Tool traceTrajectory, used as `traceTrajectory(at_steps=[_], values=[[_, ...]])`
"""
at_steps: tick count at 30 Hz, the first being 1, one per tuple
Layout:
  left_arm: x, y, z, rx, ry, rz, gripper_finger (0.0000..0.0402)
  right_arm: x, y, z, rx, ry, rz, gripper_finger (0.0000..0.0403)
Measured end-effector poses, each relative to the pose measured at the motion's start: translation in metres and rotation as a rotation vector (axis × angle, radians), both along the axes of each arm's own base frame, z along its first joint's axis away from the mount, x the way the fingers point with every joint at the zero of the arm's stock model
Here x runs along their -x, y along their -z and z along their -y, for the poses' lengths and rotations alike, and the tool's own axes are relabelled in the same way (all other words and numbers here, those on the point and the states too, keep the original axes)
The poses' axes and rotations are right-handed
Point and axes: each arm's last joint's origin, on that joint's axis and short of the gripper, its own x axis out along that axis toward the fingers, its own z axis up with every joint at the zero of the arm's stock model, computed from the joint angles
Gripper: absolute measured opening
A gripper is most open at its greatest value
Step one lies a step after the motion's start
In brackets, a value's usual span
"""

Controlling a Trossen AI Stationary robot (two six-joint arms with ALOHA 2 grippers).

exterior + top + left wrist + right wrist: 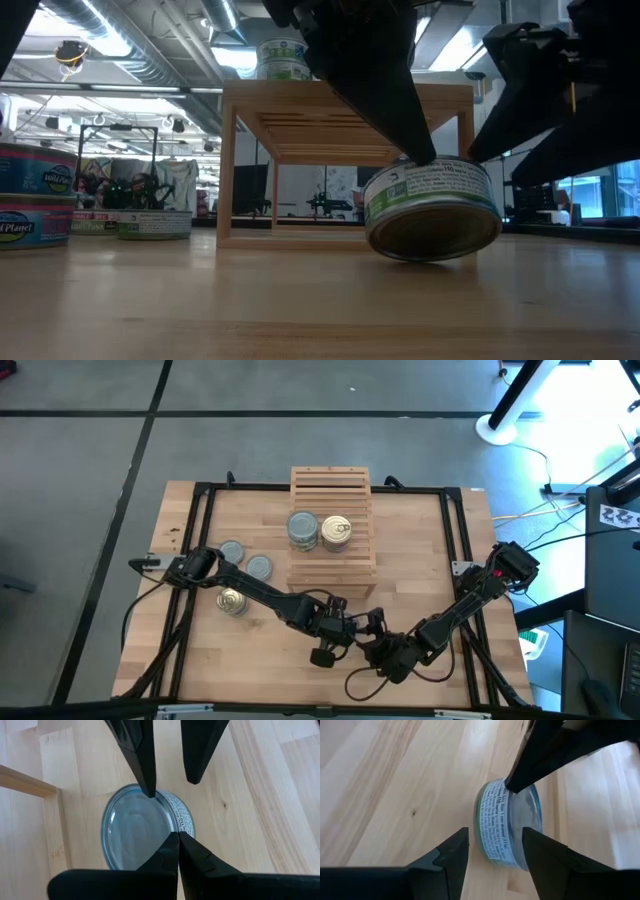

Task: Stack canned seafood by type on shelf
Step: Put the green tuna can on the shelf

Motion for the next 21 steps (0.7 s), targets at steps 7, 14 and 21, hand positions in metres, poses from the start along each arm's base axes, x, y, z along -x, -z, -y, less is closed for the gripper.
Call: traceTrajectory(at_steps=[7,14,21], values=[[-0.001,0.0,-0.003,0.008,-0.018,0.002,0.0,0.0,0.0,0.0,0.031,-0.02,-0.002,0.0186],[-0.004,0.0,-0.009,0.056,-0.031,-0.01,0.0,0.0,0.0,0.0,0.039,-0.033,-0.008,0.0186],[-0.004,0.0,-0.012,0.063,-0.042,-0.009,0.0,0.0,0.0,0.0,0.041,-0.035,-0.013,0.0186]])
